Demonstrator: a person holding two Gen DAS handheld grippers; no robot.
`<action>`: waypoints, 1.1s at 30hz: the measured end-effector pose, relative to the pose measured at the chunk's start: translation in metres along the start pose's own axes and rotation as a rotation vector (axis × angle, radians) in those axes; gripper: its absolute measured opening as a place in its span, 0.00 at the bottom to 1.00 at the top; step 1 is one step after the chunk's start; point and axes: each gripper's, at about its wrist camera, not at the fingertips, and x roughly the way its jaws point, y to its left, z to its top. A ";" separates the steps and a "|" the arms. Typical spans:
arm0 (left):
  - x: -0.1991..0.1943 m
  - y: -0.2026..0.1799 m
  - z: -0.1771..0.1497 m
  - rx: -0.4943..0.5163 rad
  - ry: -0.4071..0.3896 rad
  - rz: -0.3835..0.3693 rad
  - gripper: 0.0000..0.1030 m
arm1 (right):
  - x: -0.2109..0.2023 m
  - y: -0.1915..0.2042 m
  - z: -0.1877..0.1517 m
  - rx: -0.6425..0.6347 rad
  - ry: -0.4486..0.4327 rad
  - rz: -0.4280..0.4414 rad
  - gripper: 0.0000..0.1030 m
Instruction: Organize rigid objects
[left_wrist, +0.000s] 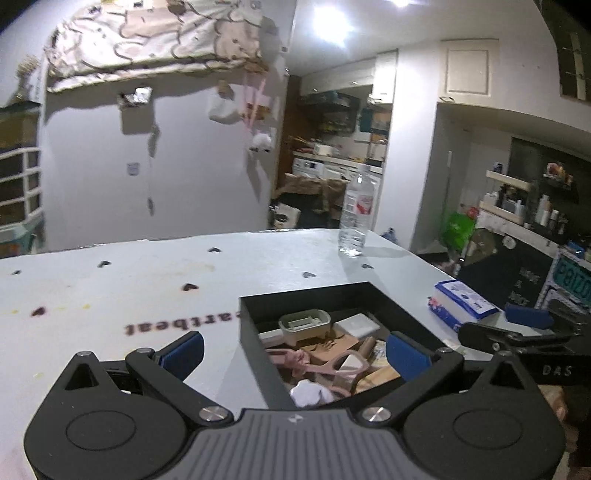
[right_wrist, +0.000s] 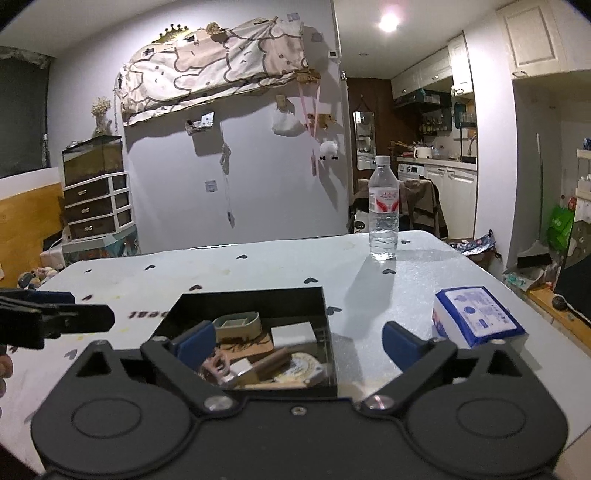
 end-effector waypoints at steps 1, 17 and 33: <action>-0.005 -0.001 -0.003 -0.002 -0.009 0.013 1.00 | -0.003 0.002 -0.002 -0.007 -0.001 -0.007 0.99; -0.058 -0.010 -0.036 -0.013 -0.072 0.190 1.00 | -0.047 0.012 -0.024 -0.040 -0.056 -0.040 1.00; -0.062 -0.010 -0.044 -0.007 -0.056 0.229 1.00 | -0.055 0.014 -0.024 -0.044 -0.068 -0.027 1.00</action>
